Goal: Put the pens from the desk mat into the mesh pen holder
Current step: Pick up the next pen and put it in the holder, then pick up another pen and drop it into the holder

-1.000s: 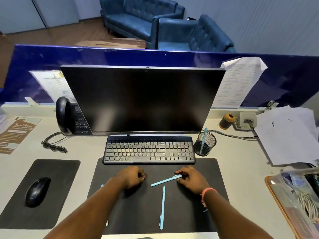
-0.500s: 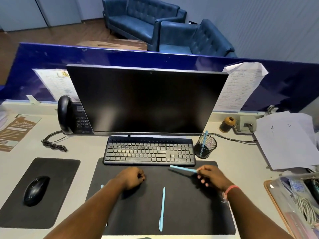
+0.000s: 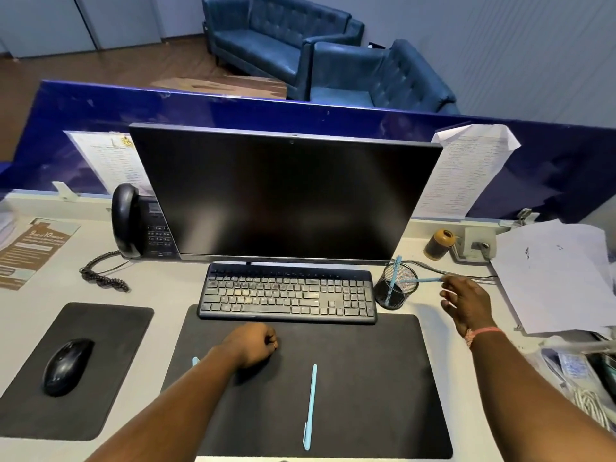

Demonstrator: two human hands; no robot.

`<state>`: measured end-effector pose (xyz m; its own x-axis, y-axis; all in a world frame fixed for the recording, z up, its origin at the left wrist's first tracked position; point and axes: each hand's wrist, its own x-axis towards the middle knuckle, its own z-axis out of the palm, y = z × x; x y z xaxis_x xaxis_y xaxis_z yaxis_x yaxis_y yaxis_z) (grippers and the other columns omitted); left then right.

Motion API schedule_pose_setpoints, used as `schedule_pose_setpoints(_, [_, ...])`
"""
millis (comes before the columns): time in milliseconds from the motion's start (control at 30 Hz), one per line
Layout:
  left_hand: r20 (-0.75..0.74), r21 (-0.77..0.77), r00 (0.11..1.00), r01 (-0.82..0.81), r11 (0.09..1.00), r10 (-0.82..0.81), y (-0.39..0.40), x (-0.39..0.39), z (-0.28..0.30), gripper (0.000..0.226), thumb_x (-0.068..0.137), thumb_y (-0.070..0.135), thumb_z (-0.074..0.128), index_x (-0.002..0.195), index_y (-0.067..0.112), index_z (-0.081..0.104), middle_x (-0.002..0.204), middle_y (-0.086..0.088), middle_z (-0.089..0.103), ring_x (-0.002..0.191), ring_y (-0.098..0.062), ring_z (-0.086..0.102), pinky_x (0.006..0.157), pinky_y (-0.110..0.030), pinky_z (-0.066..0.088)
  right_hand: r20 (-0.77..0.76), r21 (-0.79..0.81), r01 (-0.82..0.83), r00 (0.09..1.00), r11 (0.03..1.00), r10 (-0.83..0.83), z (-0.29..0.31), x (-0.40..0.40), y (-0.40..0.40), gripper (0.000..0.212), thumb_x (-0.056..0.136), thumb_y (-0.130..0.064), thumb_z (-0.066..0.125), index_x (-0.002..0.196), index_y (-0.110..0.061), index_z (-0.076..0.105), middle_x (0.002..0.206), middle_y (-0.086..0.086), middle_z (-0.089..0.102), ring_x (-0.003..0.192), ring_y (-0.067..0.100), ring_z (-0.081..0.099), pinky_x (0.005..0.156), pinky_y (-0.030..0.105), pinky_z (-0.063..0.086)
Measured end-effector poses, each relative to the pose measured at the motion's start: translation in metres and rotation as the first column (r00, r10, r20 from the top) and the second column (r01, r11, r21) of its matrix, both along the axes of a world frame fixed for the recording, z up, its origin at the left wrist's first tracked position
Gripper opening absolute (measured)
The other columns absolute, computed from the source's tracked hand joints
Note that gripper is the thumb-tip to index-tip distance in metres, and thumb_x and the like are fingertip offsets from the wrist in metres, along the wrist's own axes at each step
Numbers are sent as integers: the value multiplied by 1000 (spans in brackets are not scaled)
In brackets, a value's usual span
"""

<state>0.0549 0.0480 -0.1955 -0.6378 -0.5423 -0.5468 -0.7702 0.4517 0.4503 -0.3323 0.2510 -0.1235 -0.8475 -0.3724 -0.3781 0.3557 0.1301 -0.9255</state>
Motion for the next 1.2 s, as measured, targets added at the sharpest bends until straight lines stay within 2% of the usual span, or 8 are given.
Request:
schedule_pose_setpoints(200, [-22, -12, 1000, -7, 1000, 6, 1, 3, -1, 25, 90, 37, 58, 93, 15, 71, 95, -4, 75, 90, -24, 66, 83, -37, 54, -36, 162, -105, 993, 981, 113, -16, 10, -19, 23, 92, -14, 68, 111, -2, 70, 100, 17, 69, 81, 27, 63, 68, 30, 51])
schedule_pose_setpoints(400, [-32, -6, 999, -18, 1000, 17, 2, 3, -2, 22, 91, 35, 59, 94, 17, 72, 96, -2, 75, 90, -22, 66, 80, -33, 50, 92, -66, 40, 995, 997, -33, -16, 23, -20, 28, 96, -13, 61, 125, -12, 62, 104, 14, 71, 92, 30, 69, 83, 38, 57])
schedule_pose_setpoints(533, [-29, -5, 1000, -10, 1000, 10, 2, 3, -3, 20, 91, 36, 59, 92, 20, 72, 95, 1, 74, 91, -21, 66, 81, -33, 50, 99, 32, 215, 971, 976, -217, -37, 43, -6, 24, 93, -22, 59, 115, -13, 65, 87, 8, 65, 66, 20, 61, 57, 25, 49])
schedule_pose_setpoints(633, [-24, -4, 1000, 3, 1000, -3, 2, 3, -3, 21, 90, 37, 58, 91, 21, 72, 95, 0, 75, 90, -21, 66, 83, -36, 53, 116, 231, -72, 992, 970, 47, -61, 73, 10, 13, 91, -19, 63, 95, -8, 66, 67, 7, 59, 46, 14, 49, 40, 20, 34])
schedule_pose_setpoints(733, [-21, -7, 1000, 15, 1000, -15, 1, 2, -1, 22, 91, 36, 58, 92, 19, 72, 95, -2, 75, 90, -22, 66, 84, -38, 54, 174, 406, -480, 876, 778, 450, -69, 112, 22, 18, 88, -26, 71, 80, -10, 66, 61, 6, 62, 44, 14, 50, 40, 20, 30])
schedule_pose_setpoints(867, [-18, -16, 999, 30, 999, -31, 2, 2, -3, 20, 91, 35, 57, 92, 21, 71, 95, -1, 74, 88, -20, 65, 80, -36, 52, 254, 466, -731, 650, 498, 716, -74, 159, 18, 25, 84, -33, 76, 83, -9, 69, 64, 9, 69, 46, 15, 60, 40, 21, 36])
schedule_pose_setpoints(1000, [-21, -21, 999, 43, 999, -43, 2, 4, -5, 20, 91, 34, 57, 96, 22, 72, 97, 0, 74, 90, -20, 66, 87, -39, 54, 283, 494, -803, 511, 333, 811, -76, 200, 3, 33, 78, -42, 78, 81, -12, 65, 63, 9, 70, 48, 17, 62, 41, 22, 41])
schedule_pose_setpoints(1200, [-15, -36, 996, 86, 996, -86, 3, 6, -5, 23, 91, 31, 58, 106, 22, 73, 107, 1, 74, 100, -21, 66, 92, -35, 52, 248, 679, -717, 425, 157, 870, -88, 236, -8, 34, 72, -47, 79, 67, -17, 65, 60, 3, 74, 48, 16, 66, 60, 29, 58])
